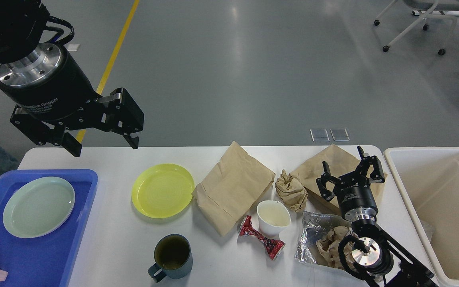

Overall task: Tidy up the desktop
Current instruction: 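Move the left gripper over the dark green mug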

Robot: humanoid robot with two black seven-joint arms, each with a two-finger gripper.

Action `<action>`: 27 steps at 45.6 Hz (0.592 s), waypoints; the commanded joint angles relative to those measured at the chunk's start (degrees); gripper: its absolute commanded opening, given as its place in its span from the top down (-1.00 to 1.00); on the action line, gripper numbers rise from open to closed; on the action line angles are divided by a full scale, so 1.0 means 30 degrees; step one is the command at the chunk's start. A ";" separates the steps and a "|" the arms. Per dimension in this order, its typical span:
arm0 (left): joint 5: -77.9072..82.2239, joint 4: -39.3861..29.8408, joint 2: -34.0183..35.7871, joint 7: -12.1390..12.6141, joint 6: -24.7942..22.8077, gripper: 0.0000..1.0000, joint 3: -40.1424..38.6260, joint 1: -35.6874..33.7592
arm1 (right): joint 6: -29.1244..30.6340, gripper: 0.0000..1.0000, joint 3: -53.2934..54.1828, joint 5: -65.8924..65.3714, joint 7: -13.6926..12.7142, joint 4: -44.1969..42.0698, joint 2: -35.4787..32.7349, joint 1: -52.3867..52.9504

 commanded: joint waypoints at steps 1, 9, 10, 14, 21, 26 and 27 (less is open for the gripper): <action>-0.0081 -0.0535 -0.0144 -0.0011 0.0008 -0.91 -0.0559 -0.0877 | 0.0019 -1.00 0.0000 0.0000 0.0000 -0.0005 0.0000 0.0002; -0.0315 -0.0505 -0.0642 -0.0040 0.0008 -0.91 -0.0998 -0.0145 | 0.0019 -1.00 0.0000 0.0000 0.0000 -0.0005 0.0000 0.0002; -0.0315 -0.0505 -0.0642 -0.0040 0.0008 -0.91 -0.1086 -0.0029 | -0.0010 -1.00 0.0000 0.0000 0.0000 0.0024 0.0000 0.0002; -0.0315 -0.0505 -0.0642 -0.0069 0.0008 -0.91 -0.1379 0.0148 | 0.0019 -1.00 0.0000 0.0000 0.0000 -0.0005 0.0000 0.0002; -0.0345 -0.0359 -0.1431 -0.0040 0.0008 -0.90 -0.2316 0.1318 | 0.0019 -1.00 0.0000 0.0000 0.0000 -0.0004 0.0000 0.0002; -0.0169 -0.0359 -0.2106 -0.0011 0.0008 -0.88 -0.3223 0.2402 | -0.0010 -1.00 0.0000 0.0000 0.0000 0.0024 0.0000 0.0002; -0.0140 -0.0359 -0.2165 0.0163 0.0088 -0.88 -0.3515 0.2636 | -0.0010 -1.00 0.0000 0.0000 0.0000 0.0025 0.0000 0.0002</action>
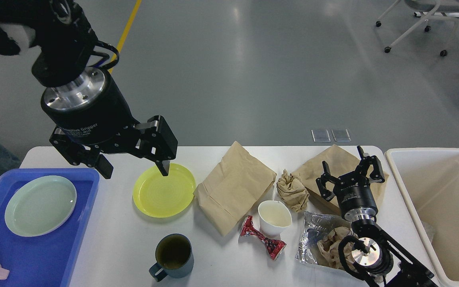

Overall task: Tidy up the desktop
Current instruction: 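Move the left gripper over the dark green mug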

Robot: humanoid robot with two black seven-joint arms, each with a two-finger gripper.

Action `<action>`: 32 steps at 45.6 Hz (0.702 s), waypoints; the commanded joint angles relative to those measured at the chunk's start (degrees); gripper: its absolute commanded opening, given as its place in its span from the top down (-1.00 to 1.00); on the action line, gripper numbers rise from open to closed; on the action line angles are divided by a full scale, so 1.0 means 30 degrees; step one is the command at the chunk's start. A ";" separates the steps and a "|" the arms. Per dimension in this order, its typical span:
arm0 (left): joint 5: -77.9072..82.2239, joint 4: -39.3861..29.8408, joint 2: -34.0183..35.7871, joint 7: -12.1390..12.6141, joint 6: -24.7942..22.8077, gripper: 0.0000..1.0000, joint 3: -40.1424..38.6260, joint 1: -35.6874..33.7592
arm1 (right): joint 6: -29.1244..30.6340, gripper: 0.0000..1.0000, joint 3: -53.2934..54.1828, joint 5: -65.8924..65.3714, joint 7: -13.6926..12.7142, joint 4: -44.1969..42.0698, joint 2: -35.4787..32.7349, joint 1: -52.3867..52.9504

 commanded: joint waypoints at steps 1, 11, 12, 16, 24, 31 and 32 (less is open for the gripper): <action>0.0263 0.0026 -0.0600 0.0349 0.0223 -0.88 -0.1337 0.1388 | 0.0017 -1.00 0.0000 -0.0001 0.0000 0.0024 0.0000 0.0029; 0.4363 0.0026 -0.0395 0.0672 0.4965 -0.88 -0.2100 0.5809 | 0.0017 -1.00 0.0000 -0.0001 0.0000 -0.0005 0.0000 0.0000; 0.4627 0.0026 -0.0337 0.0701 0.5464 -0.88 -0.2159 0.6336 | 0.0017 -1.00 0.0000 -0.0001 0.0000 0.0023 0.0000 0.0000; 0.5564 0.0201 -0.0190 0.0702 0.6843 -0.88 -0.2364 0.8212 | -0.0012 -1.00 0.0000 -0.0001 0.0000 0.0024 0.0000 0.0000; 0.8230 0.0788 0.0190 0.0702 0.8835 -0.88 -0.3360 1.2022 | -0.0012 -1.00 0.0000 -0.0001 0.0000 0.0024 0.0000 0.0000; 0.9668 0.1284 -0.0043 0.0702 1.1032 -0.88 -0.3508 1.3986 | -0.0012 -1.00 0.0000 -0.0001 0.0000 0.0024 0.0000 0.0000; 0.9668 0.1460 -0.0102 0.0702 1.1354 -0.88 -0.3507 1.4249 | 0.0017 -1.00 0.0000 -0.0001 0.0000 0.0024 0.0000 0.0000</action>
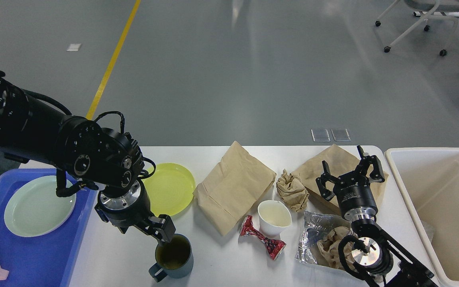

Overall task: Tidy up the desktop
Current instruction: 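Move the left gripper over the dark green mug, then grasp the dark green mug with the left gripper and lift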

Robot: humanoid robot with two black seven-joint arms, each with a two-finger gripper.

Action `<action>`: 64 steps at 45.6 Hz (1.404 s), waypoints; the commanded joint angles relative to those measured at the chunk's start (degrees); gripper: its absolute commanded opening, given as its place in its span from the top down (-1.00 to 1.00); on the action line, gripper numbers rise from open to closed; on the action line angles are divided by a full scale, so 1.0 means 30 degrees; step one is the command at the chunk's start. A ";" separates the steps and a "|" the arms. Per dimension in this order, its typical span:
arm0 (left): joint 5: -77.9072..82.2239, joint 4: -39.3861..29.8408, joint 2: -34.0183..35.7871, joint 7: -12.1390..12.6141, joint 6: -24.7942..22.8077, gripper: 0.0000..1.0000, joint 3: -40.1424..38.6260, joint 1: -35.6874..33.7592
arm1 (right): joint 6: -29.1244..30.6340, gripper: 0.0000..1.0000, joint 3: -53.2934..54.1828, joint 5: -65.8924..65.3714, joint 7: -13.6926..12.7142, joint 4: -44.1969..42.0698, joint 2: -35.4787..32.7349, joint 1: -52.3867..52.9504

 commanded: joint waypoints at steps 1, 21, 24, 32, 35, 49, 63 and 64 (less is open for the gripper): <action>0.0642 0.0733 -0.0257 0.0008 0.1878 -0.88 -0.0020 0.1646 | -0.0011 -1.00 0.0000 0.0000 0.0000 -0.0001 0.0000 -0.0004; 0.2077 0.2023 -0.0462 0.0038 0.3874 -0.88 -0.0752 0.5104 | 0.0018 -1.00 0.0000 0.0000 0.0000 -0.0001 0.0000 -0.0004; 0.2077 0.2258 -0.0637 0.0038 0.3874 -0.88 -0.0752 0.5573 | 0.0018 -1.00 0.0000 0.0000 0.0000 -0.0001 0.0000 -0.0004; 0.1726 0.3166 -0.1165 0.0067 0.4019 -0.84 -0.0723 0.6600 | 0.0018 -1.00 0.0000 0.0000 0.0000 -0.0001 0.0000 -0.0004; 0.1550 0.3430 -0.1224 0.0067 0.4312 -0.78 -0.0606 0.6804 | 0.0018 -1.00 0.0000 0.0000 0.0000 -0.0001 0.0000 -0.0003; 0.0759 0.3782 -0.1283 0.0067 0.5134 0.17 -0.0342 0.7420 | 0.0018 -1.00 0.0000 0.0000 0.0000 -0.0001 0.0000 -0.0004; 0.0700 0.3782 -0.1283 0.0096 0.5221 0.80 0.0068 0.7450 | -0.0011 -1.00 0.0000 0.0000 0.0000 -0.0001 0.0000 -0.0004; 0.0700 0.3782 -0.1283 0.0154 0.5221 0.82 0.0068 0.7450 | 0.0018 -1.00 0.0000 0.0000 0.0000 -0.0001 0.0000 -0.0004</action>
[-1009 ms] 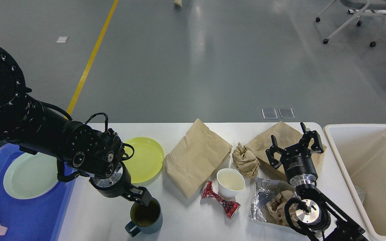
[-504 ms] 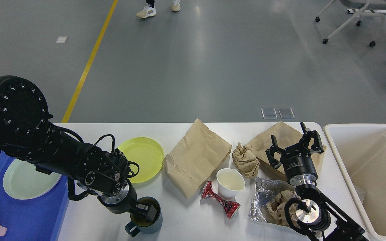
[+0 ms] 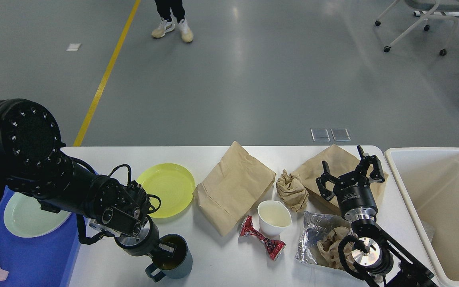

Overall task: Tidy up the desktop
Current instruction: 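Grasp the dark green mug with the left gripper and lift, then carry the dark green mug into the blue tray and lower it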

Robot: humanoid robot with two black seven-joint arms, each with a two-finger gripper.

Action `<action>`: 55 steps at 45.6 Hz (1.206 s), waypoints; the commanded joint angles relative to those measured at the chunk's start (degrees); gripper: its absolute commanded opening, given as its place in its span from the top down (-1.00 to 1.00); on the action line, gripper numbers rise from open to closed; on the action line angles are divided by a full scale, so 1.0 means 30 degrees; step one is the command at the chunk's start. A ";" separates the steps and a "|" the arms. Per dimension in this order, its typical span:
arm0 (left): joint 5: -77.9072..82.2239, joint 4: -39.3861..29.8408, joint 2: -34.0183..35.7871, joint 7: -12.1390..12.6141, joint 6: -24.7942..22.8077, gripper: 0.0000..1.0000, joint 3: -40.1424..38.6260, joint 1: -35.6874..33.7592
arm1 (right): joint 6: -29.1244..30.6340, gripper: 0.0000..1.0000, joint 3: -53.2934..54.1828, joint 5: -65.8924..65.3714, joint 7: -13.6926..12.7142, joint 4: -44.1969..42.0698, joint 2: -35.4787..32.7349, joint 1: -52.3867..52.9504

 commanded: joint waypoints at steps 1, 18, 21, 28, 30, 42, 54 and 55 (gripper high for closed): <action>-0.0008 0.0000 0.0001 0.0065 -0.0002 0.84 0.0113 -0.0027 | 0.0005 -1.00 0.0000 0.0000 0.0000 -0.0001 0.0000 -0.0001; 0.0021 -0.0176 0.0293 0.0094 -0.0499 1.00 0.0142 -0.0407 | -0.0024 -1.00 0.0000 0.0000 0.0000 -0.0001 0.0000 -0.0001; 0.0050 -0.0234 0.0439 0.0094 -0.1259 1.00 0.0113 -0.1021 | 0.0005 -1.00 0.0000 0.0000 0.0000 -0.0001 0.0000 -0.0001; 0.0079 -0.0264 0.1318 0.0006 -0.3954 1.00 0.0142 -0.2632 | -0.0024 -1.00 0.0000 0.0000 0.0000 -0.0001 0.0000 -0.0001; -0.0008 -0.1668 0.2548 -0.0228 -0.7442 1.00 0.0815 -0.6907 | 0.0005 -1.00 0.0000 0.0000 0.0000 -0.0030 0.0000 0.0000; -0.1033 -0.3516 0.3633 -0.0609 -1.1013 1.00 0.1899 -1.3031 | -0.0024 -1.00 0.0000 0.0000 0.0000 -0.0030 0.0000 -0.0001; -0.1883 -0.3750 0.4599 -0.0668 -1.4093 1.00 0.2280 -1.6372 | -0.0024 -1.00 0.0000 0.0000 0.0000 -0.0030 0.0000 0.0000; -0.1941 -0.3779 0.4658 -0.0668 -1.4210 1.00 0.2367 -1.6636 | 0.0005 -1.00 0.0000 0.0000 0.0000 -0.0030 0.0000 -0.0001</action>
